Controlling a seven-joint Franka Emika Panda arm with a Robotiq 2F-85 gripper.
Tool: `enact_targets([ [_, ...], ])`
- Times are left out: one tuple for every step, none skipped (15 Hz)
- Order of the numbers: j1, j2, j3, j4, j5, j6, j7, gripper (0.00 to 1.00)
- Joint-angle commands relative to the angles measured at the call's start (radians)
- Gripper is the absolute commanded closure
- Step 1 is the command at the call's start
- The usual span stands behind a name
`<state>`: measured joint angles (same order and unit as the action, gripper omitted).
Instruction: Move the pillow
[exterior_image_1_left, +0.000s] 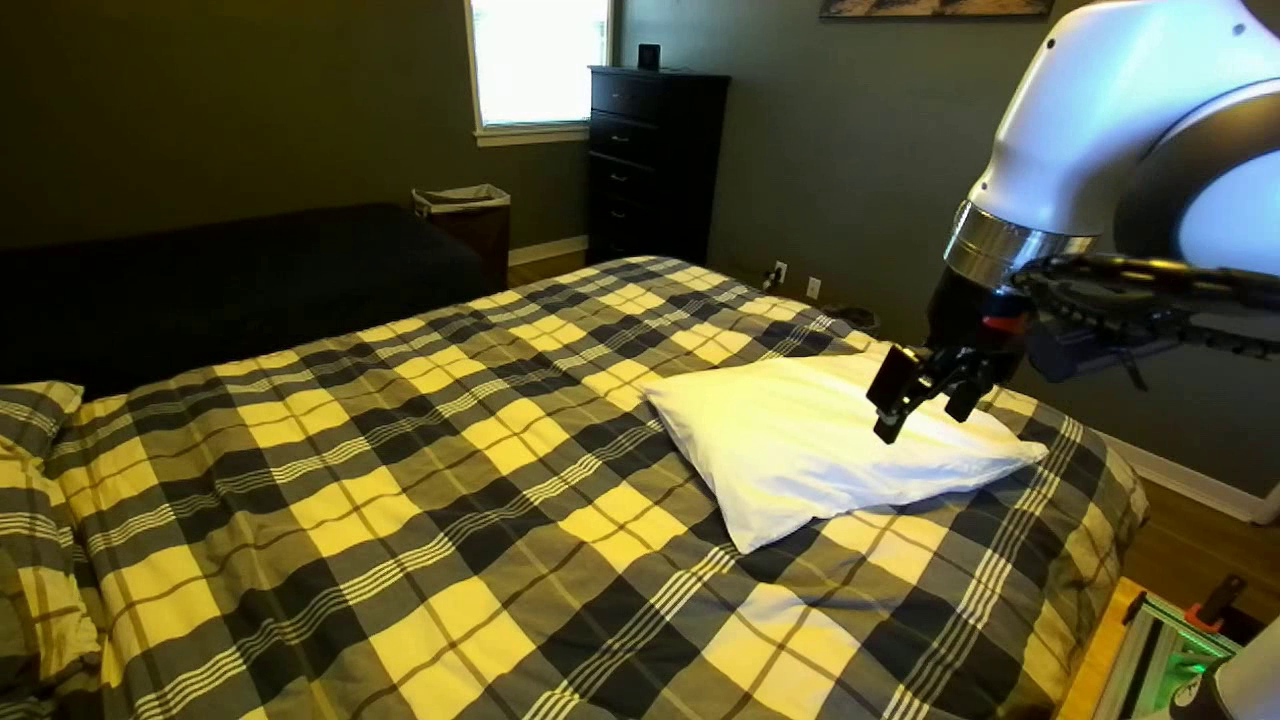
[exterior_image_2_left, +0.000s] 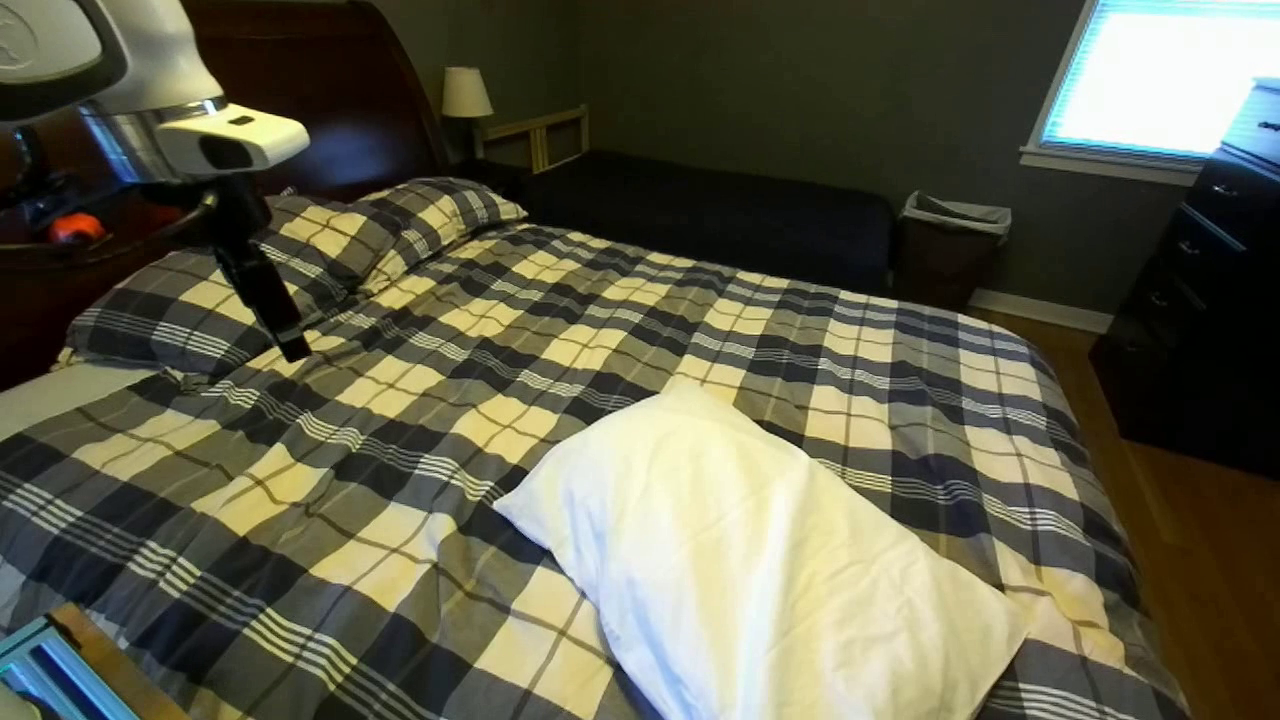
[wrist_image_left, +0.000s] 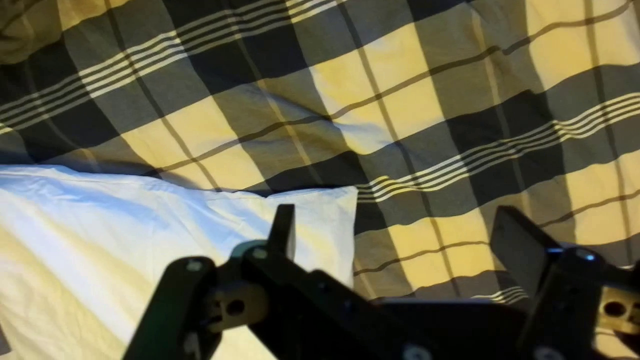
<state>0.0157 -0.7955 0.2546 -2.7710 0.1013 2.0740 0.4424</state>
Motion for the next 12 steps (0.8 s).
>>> enact_targets([
  [-0.130, 0.118, -0.071, 0.007, -0.120, 0.141, -0.048, 0.00],
  [-0.162, 0.153, -0.095, 0.012, -0.147, 0.184, -0.060, 0.00],
  [-0.187, 0.189, -0.120, 0.018, -0.168, 0.229, -0.076, 0.00],
  [-0.213, 0.228, -0.144, 0.028, -0.185, 0.274, -0.089, 0.00],
  [-0.232, 0.269, -0.167, 0.043, -0.199, 0.311, -0.108, 0.00],
  [-0.249, 0.307, -0.184, 0.047, -0.212, 0.355, -0.117, 0.00],
  [-0.268, 0.353, -0.199, 0.066, -0.224, 0.379, -0.121, 0.00],
  [-0.275, 0.375, -0.206, 0.076, -0.225, 0.390, -0.111, 0.00],
  [-0.249, 0.286, -0.202, 0.034, -0.209, 0.358, -0.108, 0.00],
  [-0.254, 0.311, -0.211, 0.042, -0.211, 0.368, -0.109, 0.00],
  [-0.253, 0.318, -0.213, 0.045, -0.211, 0.368, -0.109, 0.00],
  [-0.250, 0.316, -0.212, 0.045, -0.210, 0.368, -0.110, 0.00],
])
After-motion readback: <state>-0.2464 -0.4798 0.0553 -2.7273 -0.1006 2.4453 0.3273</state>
